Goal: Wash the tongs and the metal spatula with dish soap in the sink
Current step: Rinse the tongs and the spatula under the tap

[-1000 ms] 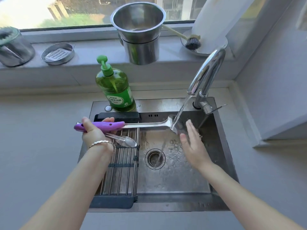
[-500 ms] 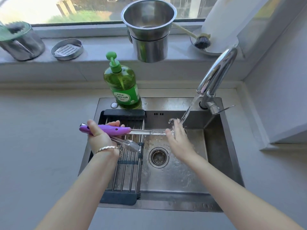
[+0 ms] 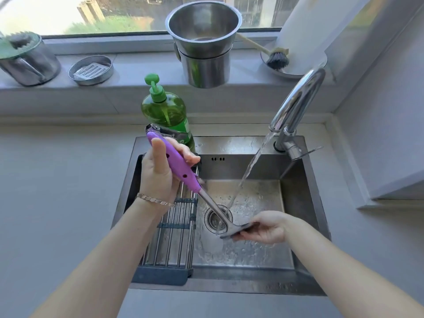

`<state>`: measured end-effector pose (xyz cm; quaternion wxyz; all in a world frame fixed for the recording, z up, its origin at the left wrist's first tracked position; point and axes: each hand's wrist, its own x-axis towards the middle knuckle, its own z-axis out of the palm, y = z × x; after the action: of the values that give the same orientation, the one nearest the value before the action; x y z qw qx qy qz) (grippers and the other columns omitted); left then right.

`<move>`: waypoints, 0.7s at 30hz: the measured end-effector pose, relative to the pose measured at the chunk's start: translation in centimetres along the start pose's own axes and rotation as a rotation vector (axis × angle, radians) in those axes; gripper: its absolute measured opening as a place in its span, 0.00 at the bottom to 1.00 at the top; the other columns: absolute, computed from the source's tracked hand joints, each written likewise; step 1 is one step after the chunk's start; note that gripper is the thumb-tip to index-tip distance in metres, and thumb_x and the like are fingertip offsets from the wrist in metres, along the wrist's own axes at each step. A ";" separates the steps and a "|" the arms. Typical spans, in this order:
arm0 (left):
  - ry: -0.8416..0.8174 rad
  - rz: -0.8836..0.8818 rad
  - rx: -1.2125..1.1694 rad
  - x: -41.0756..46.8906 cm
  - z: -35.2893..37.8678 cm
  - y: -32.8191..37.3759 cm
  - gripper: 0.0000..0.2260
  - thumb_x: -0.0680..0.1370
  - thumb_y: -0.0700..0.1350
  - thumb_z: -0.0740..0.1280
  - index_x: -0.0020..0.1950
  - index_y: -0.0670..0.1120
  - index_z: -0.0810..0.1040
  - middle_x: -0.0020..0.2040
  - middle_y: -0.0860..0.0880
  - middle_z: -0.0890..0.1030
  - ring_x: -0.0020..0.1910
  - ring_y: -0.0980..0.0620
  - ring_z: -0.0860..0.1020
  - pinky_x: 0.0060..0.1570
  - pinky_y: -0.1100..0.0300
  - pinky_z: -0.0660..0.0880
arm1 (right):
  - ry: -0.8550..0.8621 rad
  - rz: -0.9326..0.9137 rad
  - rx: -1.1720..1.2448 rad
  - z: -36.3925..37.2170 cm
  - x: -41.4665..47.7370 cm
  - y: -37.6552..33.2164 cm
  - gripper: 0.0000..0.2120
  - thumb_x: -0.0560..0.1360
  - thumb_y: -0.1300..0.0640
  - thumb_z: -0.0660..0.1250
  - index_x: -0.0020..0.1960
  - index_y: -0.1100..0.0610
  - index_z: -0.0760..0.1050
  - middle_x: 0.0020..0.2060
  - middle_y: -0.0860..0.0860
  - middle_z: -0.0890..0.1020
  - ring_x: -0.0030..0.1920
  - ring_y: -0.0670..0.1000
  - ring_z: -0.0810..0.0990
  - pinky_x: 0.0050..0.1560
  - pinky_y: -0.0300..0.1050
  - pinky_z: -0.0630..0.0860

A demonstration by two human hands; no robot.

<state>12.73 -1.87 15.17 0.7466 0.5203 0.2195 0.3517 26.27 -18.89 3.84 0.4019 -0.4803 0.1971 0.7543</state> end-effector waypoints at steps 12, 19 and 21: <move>0.836 -0.207 0.186 -0.8 -2.4 -2.4 0.11 0.73 0.48 0.70 0.34 0.49 0.71 0.25 0.56 0.79 0.25 0.60 0.77 0.35 0.63 0.75 | 0.233 -0.527 0.459 1.3 1.0 -0.8 0.19 0.79 0.71 0.49 0.70 0.67 0.62 0.64 0.65 0.71 0.43 0.57 0.76 0.39 0.47 0.80; 1.044 -0.436 0.172 -1.4 -4.0 -6.3 0.25 0.70 0.52 0.73 0.61 0.42 0.72 0.53 0.47 0.80 0.44 0.47 0.81 0.46 0.55 0.79 | 0.477 -0.717 0.445 0.3 -0.2 -0.9 0.20 0.78 0.70 0.54 0.68 0.62 0.68 0.63 0.61 0.74 0.60 0.60 0.75 0.52 0.51 0.74; 1.065 -0.551 0.120 -1.7 -3.6 -8.1 0.28 0.69 0.52 0.73 0.64 0.42 0.69 0.47 0.45 0.81 0.35 0.50 0.82 0.37 0.57 0.80 | 0.555 -0.811 0.515 -0.3 -1.2 -1.0 0.18 0.76 0.68 0.57 0.65 0.62 0.71 0.59 0.59 0.77 0.51 0.56 0.78 0.49 0.49 0.76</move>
<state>11.50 -2.66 6.30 0.5670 0.2374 0.7096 0.3444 27.50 -19.03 4.82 0.6975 -0.5845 0.2732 0.3118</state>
